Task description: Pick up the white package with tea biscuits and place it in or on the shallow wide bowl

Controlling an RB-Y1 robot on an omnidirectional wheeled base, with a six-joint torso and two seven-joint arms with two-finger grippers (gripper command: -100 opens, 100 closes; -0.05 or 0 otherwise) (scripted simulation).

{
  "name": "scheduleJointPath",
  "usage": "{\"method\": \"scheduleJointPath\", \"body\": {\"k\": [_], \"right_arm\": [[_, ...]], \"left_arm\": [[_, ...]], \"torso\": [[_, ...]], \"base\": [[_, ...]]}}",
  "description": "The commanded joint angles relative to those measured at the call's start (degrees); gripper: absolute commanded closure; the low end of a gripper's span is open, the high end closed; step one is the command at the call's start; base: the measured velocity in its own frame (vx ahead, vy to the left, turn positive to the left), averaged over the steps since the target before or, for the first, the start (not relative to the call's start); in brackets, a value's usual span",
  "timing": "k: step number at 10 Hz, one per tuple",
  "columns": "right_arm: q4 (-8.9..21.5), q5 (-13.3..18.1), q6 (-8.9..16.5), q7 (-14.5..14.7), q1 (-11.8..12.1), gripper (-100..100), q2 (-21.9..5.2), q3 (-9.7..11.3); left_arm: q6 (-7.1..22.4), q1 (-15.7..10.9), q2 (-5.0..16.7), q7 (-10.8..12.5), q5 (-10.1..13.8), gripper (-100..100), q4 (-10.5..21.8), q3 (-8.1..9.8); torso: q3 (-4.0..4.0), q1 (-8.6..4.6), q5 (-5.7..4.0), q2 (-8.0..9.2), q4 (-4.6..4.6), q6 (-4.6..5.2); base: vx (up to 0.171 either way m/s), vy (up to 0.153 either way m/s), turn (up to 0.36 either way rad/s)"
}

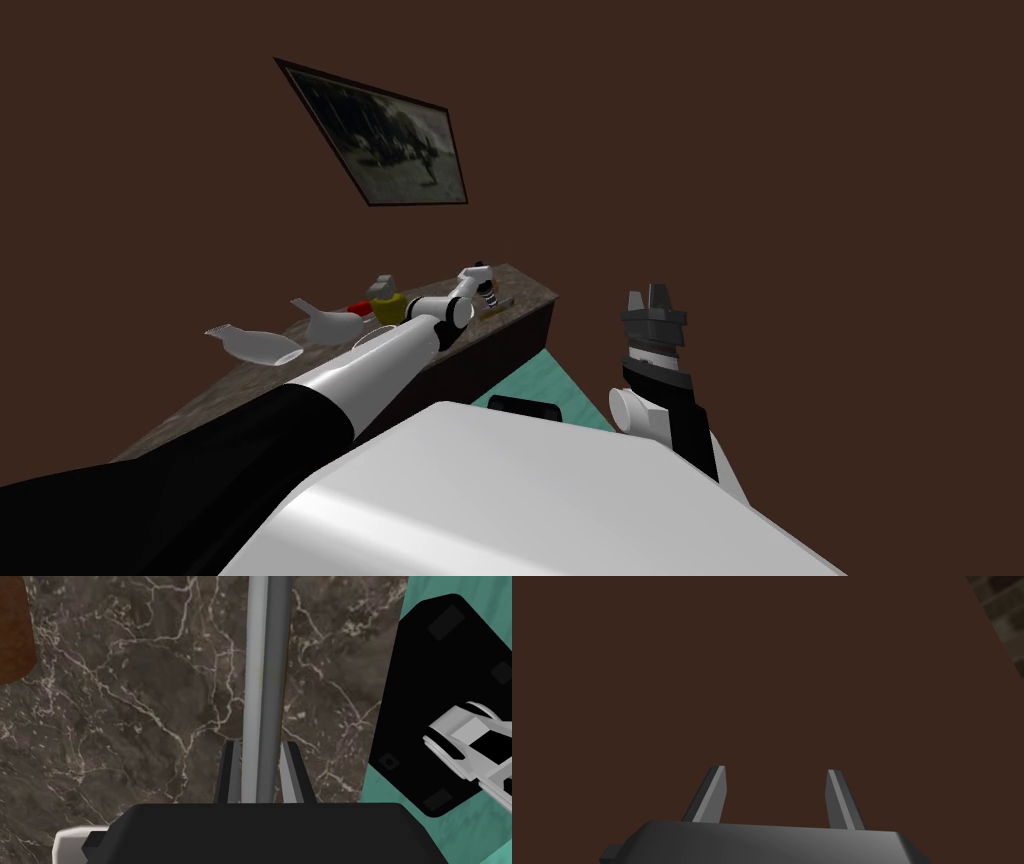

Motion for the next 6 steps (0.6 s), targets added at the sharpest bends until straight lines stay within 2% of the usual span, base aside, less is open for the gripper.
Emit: {"method": "scheduleJointPath", "body": {"k": [1, 2, 3, 5, 6], "right_arm": [[0.00, 0.00, 0.00, 0.00, 0.00, 0, 0.00, 0.00], [0.00, 0.00, 0.00, 0.00, 0.00, 0, 0.00, 0.00], [0.00, 0.00, 0.00, 0.00, 0.00, 0, 0.00, 0.00], [0.00, 0.00, 0.00, 0.00, 0.00, 0, 0.00, 0.00], [0.00, 0.00, 0.00, 0.00, 0.00, 0, 0.01, 0.01]], "left_arm": [[0.01, -0.77, 0.43, -0.31, 0.30, 100, 1.75, 0.76], [1.44, -1.14, 0.64, -0.82, 0.76, 100, 1.93, 2.16], [2.40, -1.54, 0.91, -1.19, 0.89, 100, 1.99, 2.70], [3.37, -2.09, 1.26, -1.57, 0.89, 100, 2.00, 2.93], [5.28, -3.36, 2.00, -2.26, 0.76, 100, 1.86, 3.05]], "torso": [[0.00, 0.00, 0.00, 0.00, 0.00, 0.00], [-0.01, -0.10, -0.02, -0.04, 0.01, 0.01], [-0.02, -0.11, -0.03, -0.06, 0.02, 0.01], [0.05, 0.00, -0.03, 0.02, 0.07, -0.05], [0.03, -0.05, -0.06, -0.03, 0.09, -0.12]], "base": [[-0.060, 0.133, 0.003], [-0.052, 0.133, 0.031], [-0.070, 0.144, 0.036], [-0.063, 0.140, 0.003], [-0.057, 0.115, 0.033]]}}
